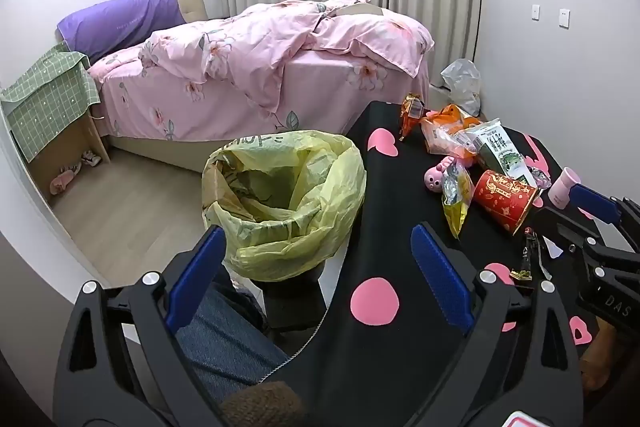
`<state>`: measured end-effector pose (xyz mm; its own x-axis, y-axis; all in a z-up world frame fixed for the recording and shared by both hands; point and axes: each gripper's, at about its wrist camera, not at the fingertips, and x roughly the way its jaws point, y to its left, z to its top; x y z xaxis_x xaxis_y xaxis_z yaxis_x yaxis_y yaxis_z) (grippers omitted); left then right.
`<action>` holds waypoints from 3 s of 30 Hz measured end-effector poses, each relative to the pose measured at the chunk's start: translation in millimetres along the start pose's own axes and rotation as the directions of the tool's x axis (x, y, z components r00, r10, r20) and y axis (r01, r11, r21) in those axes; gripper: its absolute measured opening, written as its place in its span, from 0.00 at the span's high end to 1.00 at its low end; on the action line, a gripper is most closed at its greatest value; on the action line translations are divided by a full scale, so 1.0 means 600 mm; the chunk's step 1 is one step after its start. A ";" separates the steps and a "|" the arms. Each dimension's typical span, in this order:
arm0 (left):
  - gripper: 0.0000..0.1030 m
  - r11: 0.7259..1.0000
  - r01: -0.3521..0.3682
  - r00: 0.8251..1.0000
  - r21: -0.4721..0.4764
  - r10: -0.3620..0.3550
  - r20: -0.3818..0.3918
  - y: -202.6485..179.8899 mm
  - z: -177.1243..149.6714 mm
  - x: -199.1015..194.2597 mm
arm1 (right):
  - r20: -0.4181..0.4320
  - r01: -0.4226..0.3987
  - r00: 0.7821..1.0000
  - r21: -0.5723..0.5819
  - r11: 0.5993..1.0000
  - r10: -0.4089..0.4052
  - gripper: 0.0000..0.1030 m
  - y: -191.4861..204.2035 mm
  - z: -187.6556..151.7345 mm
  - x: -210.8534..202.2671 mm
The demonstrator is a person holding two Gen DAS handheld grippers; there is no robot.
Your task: Collect trash
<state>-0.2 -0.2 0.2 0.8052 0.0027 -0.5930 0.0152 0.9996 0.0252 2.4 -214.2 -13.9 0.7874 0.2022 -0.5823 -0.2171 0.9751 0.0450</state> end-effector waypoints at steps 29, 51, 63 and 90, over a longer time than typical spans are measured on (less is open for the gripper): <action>0.13 1.000 0.026 0.997 -0.015 -0.025 0.070 0.003 0.005 -0.042 | 0.079 0.003 0.997 0.026 1.000 -0.005 0.34 -0.002 0.000 -0.034; 0.13 1.000 0.027 0.997 -0.016 -0.026 0.069 0.005 0.000 -0.041 | 0.064 -0.006 0.998 0.021 1.000 0.005 0.34 0.006 -0.005 -0.027; 0.13 0.999 0.027 0.997 -0.018 -0.026 0.067 0.007 -0.003 -0.042 | 0.058 -0.011 0.998 0.019 1.000 0.010 0.34 0.008 -0.007 -0.023; 0.13 0.999 0.030 0.998 -0.020 -0.029 0.064 0.011 -0.006 -0.044 | 0.059 -0.013 0.998 0.018 1.000 0.012 0.34 0.012 -0.009 -0.022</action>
<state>-23.3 6.6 13.1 0.8408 -0.0281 -0.5405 0.0278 0.9996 -0.0088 -12.9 -210.2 -10.4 0.8175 0.2192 -0.5326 -0.2172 0.9738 0.0674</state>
